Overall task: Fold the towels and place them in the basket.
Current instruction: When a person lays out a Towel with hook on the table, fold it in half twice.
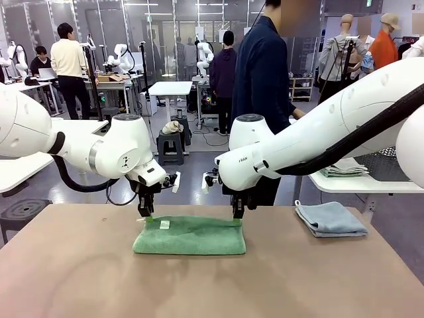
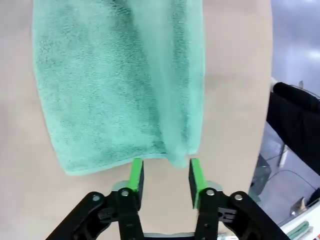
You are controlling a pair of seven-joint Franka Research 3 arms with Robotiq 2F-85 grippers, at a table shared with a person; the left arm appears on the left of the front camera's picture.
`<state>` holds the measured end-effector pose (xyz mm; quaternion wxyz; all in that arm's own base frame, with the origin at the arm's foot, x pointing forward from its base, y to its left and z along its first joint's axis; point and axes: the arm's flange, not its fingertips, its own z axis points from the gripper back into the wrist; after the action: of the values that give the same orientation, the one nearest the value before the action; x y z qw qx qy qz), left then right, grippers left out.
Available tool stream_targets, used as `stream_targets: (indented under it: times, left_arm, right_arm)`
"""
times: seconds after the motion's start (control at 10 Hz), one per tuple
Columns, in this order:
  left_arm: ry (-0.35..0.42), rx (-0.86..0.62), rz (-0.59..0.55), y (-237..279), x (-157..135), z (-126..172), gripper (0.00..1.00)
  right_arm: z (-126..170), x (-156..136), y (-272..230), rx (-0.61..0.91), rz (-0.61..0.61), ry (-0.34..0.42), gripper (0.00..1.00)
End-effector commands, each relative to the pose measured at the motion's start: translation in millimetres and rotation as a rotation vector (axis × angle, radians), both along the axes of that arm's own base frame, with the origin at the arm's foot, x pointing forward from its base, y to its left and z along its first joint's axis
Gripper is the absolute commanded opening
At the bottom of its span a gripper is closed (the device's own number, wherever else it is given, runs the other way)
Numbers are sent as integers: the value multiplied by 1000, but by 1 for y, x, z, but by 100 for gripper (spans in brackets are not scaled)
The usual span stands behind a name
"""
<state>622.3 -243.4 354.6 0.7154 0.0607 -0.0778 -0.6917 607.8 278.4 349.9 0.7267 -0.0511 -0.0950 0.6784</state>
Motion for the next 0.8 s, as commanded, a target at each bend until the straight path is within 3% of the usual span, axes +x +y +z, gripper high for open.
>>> stream_targets:
  times: [0.0,0.1,0.3,0.4,0.5,0.7]
  left_arm:
    - [-95,19,27,7,-6,6,69]
    - [-150,7,15,11,-9,12,84]
    - [-108,-41,10,15,-32,46,79]
    - [-32,-102,13,19,-50,75,79]
    - [10,-139,-5,30,-73,110,79]
    - [11,-323,-44,62,-107,158,79]
  right_arm:
    - [-1,1,-3,-1,21,-75,67]
    - [3,0,-4,0,22,-112,82]
    - [28,-22,-7,47,-21,-74,77]
    - [51,-42,-12,71,-92,-21,77]
    - [79,-65,-18,84,-183,-6,77]
    - [123,-102,-21,128,-404,-41,77]
